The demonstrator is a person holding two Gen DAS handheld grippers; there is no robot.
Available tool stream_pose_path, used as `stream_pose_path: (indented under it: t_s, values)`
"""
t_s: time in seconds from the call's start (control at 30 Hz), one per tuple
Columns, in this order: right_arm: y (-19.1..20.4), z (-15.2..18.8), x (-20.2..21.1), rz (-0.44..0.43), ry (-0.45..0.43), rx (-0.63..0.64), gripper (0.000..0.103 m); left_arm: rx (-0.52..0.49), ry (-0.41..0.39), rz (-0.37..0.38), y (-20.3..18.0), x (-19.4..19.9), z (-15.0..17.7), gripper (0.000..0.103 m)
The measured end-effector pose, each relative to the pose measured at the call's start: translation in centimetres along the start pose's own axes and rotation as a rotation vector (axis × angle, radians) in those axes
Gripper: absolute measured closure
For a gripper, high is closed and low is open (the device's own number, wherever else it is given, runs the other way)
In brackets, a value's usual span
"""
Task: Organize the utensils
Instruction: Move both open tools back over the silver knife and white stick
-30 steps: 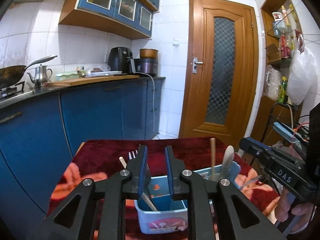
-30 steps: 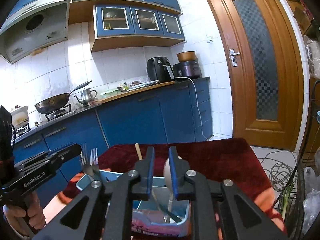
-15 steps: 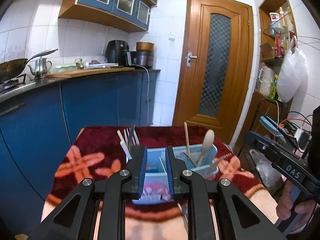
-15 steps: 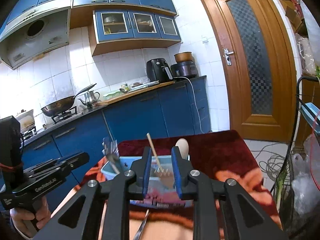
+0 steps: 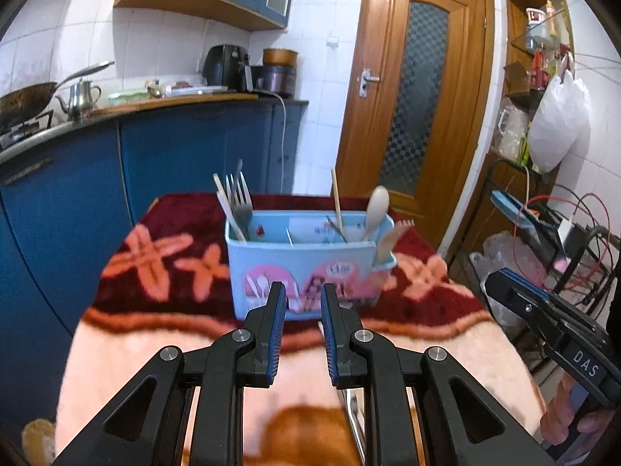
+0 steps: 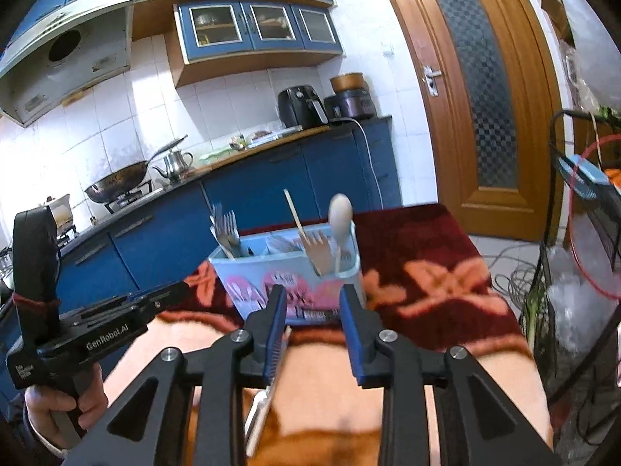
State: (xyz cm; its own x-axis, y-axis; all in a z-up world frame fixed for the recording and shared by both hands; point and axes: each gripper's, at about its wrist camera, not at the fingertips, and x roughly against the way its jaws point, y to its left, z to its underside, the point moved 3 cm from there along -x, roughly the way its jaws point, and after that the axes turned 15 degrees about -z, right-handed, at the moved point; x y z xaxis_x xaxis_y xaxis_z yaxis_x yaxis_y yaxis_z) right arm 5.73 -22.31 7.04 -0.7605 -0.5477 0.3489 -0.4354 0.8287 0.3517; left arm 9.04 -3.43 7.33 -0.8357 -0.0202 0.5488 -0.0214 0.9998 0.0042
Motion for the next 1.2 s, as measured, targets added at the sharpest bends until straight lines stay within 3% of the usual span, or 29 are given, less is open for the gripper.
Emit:
stream_pose_path:
  t_s: [0.47,0.63,1.13,1.2]
  values:
    - [-5.6,5.0,0.3,0.064,0.080,-0.113,0.066,-0.065,0.175,0.001,-3.5,-3.9,3.9,0.084]
    - [-6.7,5.9,0.1,0.064,0.095,-0.142,0.066,-0.095,0.207,-0.001,-4.8,-5.0,4.6,0.071]
    - [-8.0,6.8,-0.4,0.053,0.119,-0.191,0.064,-0.135,0.332,-0.022,-6.3,-8.8,6.5,0.071]
    - [-8.0,6.8,-0.4,0.053,0.120,-0.193,0.064,-0.113,0.341,0.001,-6.1,-9.0,6.6,0.081]
